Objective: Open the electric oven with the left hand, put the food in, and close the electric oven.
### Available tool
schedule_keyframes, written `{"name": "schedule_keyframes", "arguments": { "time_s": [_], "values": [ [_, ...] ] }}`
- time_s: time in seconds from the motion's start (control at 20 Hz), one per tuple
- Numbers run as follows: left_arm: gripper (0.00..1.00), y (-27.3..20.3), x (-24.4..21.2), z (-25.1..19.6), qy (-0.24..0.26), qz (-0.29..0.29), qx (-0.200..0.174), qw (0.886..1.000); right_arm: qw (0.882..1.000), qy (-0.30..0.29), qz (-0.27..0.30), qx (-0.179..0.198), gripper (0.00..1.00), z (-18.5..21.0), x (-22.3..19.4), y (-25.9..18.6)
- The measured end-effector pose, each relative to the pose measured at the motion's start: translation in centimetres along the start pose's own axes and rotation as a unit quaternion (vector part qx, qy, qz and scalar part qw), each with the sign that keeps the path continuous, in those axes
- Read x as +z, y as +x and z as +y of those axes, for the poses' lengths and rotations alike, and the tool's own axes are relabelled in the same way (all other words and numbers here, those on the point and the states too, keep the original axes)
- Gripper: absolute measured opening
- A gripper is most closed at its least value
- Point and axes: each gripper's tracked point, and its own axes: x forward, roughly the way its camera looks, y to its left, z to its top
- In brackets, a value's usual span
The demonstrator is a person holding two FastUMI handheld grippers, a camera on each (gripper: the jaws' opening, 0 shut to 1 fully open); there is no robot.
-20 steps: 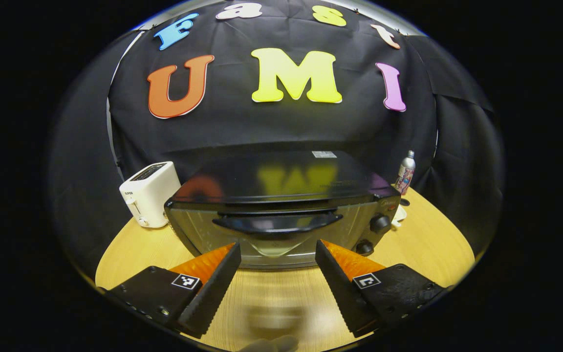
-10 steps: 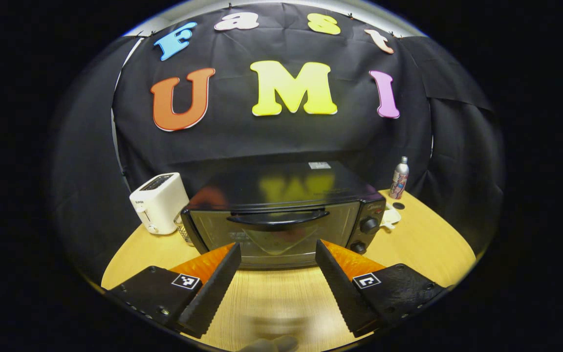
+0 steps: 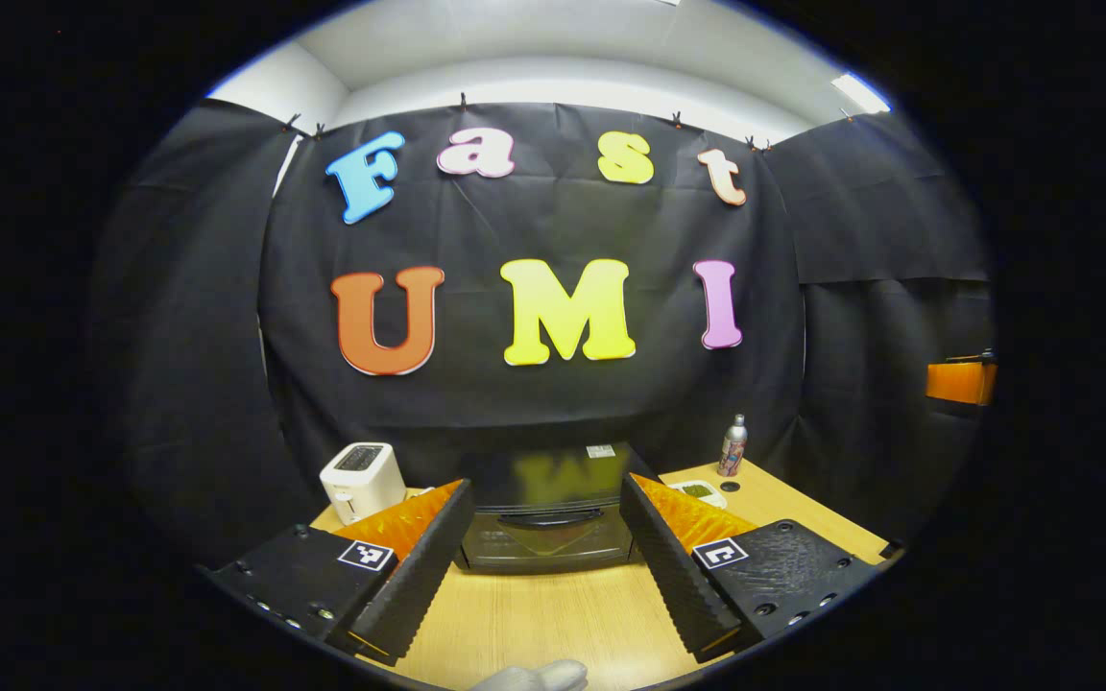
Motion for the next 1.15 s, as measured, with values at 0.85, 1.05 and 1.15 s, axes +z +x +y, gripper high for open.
{"name": "schedule_keyframes", "arguments": {
  "time_s": [0.85, 1.05, 1.15],
  "values": [
    [0.97, -12.3, 5.3, -5.3, -0.011, -0.033, 0.043, 0.998, 0.998, -0.013, -0.045, 0.028, 0.96, -7.9, 2.9, -7.4],
    [0.97, -13.4, 5.1, -6.2, -0.010, -0.033, 0.045, 0.998, 0.998, -0.008, -0.047, 0.034, 0.96, -8.4, 2.8, -8.2],
    [0.97, -13.7, 5.5, -6.6, -0.015, -0.038, 0.043, 0.998, 0.998, -0.008, -0.046, 0.035, 0.96, -8.8, 2.7, -8.3]
  ]
}}
